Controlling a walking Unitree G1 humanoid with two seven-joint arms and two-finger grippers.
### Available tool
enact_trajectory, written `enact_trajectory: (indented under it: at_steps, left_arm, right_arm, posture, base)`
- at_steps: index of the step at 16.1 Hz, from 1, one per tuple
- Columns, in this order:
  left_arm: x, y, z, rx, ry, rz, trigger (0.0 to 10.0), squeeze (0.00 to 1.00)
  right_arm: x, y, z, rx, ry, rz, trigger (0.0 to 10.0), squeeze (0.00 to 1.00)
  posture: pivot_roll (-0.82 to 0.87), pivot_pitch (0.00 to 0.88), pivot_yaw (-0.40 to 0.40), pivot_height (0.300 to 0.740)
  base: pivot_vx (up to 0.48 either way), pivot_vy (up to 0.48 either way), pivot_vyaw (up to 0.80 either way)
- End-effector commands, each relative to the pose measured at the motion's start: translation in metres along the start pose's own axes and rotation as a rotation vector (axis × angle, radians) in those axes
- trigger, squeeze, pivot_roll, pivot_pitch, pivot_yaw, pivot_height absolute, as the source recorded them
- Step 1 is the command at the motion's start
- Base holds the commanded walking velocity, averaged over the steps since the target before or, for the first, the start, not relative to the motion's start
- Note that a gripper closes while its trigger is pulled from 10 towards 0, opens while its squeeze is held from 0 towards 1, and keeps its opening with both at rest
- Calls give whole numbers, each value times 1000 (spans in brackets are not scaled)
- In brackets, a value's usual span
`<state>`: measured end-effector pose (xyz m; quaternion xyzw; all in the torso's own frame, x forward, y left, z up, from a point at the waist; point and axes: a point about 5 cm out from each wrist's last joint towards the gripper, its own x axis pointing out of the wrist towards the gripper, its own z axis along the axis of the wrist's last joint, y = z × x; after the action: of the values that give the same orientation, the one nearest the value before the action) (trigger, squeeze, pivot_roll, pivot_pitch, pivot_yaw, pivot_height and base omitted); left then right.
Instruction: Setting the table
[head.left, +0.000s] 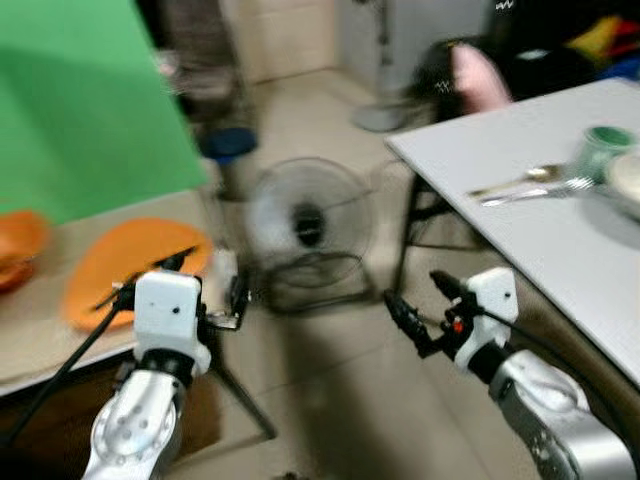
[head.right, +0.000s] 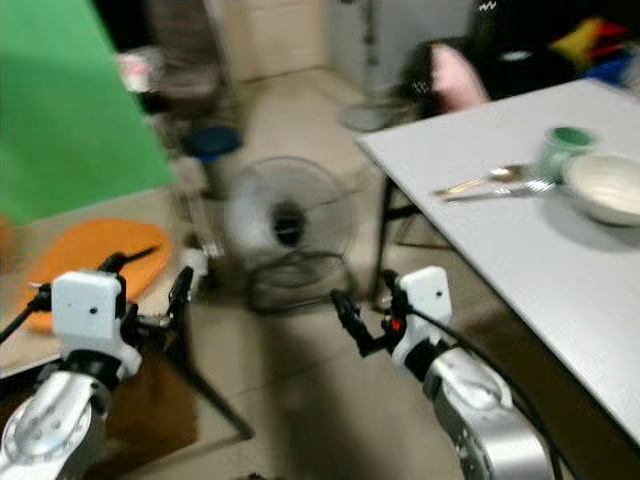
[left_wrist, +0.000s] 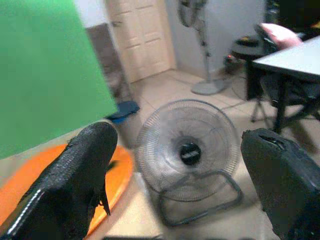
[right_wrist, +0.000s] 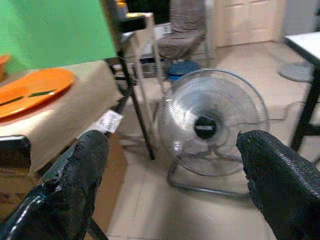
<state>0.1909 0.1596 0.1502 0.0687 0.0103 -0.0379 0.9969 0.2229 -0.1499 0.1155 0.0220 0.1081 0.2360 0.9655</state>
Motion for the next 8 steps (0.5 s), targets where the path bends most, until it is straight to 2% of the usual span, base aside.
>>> enact_trajectory:
  at_steps: [1, 3, 7, 8]
  left_arm:
    - [-3, 6, 0, 21, 4, 35, 10000, 643]
    - [-10, 6, -1, 15, 1, 43, 10000, 678]
    - [-20, 8, 0, 28, 15, 74, 10000, 675]
    - [-21, 9, 0, 36, 18, 69, 10000, 682]
  right_arm:
    - [6, 6, 9, 2, -36, 40, 10000, 1000]
    - [14, 10, 11, 4, -36, 78, 10000, 1000]
    - [29, 15, 12, 17, -38, 97, 10000, 1000]
    - [31, 14, 12, 36, -40, 70, 10000, 1000]
  posture:
    - [9, 0, 78, 740]
    - [42, 0, 38, 740]
    - [82, 0, 2, 740]
    - [84, 0, 0, 740]
  base:
    - [0, 0, 800]
    - [0, 0, 800]
    - [246, 0, 800]
    - [255, 0, 0]
